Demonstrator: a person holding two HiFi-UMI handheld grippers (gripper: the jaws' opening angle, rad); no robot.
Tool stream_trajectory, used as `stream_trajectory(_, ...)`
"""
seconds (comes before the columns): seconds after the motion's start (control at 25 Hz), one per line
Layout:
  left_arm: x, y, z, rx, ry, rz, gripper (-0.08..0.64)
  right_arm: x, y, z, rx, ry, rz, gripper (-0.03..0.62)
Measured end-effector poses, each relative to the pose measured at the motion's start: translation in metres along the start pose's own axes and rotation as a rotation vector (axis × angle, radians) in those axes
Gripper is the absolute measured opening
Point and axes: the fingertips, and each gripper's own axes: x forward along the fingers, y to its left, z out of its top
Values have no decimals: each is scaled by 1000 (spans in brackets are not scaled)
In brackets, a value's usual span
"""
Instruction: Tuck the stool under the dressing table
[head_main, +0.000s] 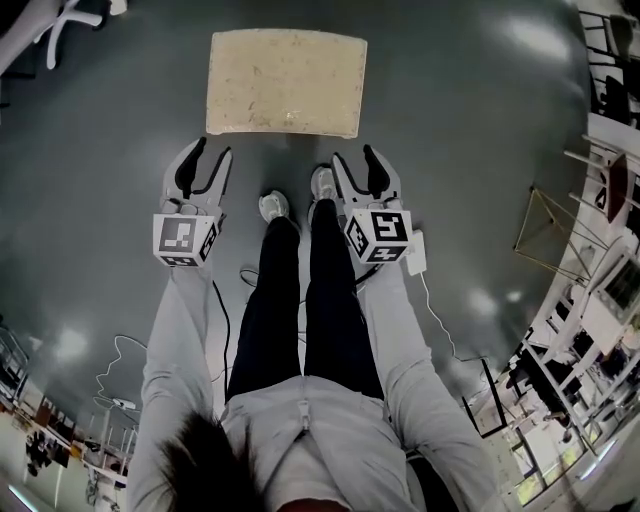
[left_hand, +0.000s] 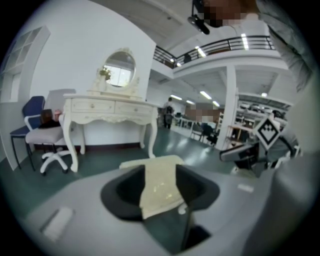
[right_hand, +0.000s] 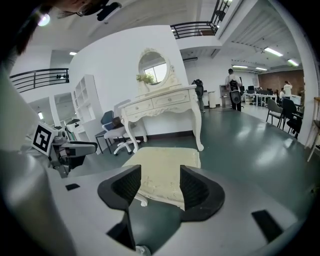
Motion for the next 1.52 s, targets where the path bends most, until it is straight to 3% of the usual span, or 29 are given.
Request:
stream_trajectory(0.28, 25, 18, -57, 1, 78, 12, 252, 31, -18, -48, -6, 81, -8, 249)
stream_trajectory(0.56, 44, 43, -107, -19, 155, 58, 315, 57, -43, -93, 29, 148, -33, 304)
stream_trajectory(0.76, 62, 51, -132, 15, 204, 37, 345, 75, -59, -109, 3, 158, -55, 331)
stream_trajectory(0.96, 75, 58, -150, -5, 229, 39, 364, 91, -68, -127, -16, 196, -51, 353)
stream_trajectory(1.32, 91, 59, -168, 33, 285, 7, 408, 112, -72, -137, -49, 225, -43, 373)
stream_trajectory(1.52, 100, 59, -166, -19, 271, 15, 410, 117, -72, -134, -57, 234, -19, 368)
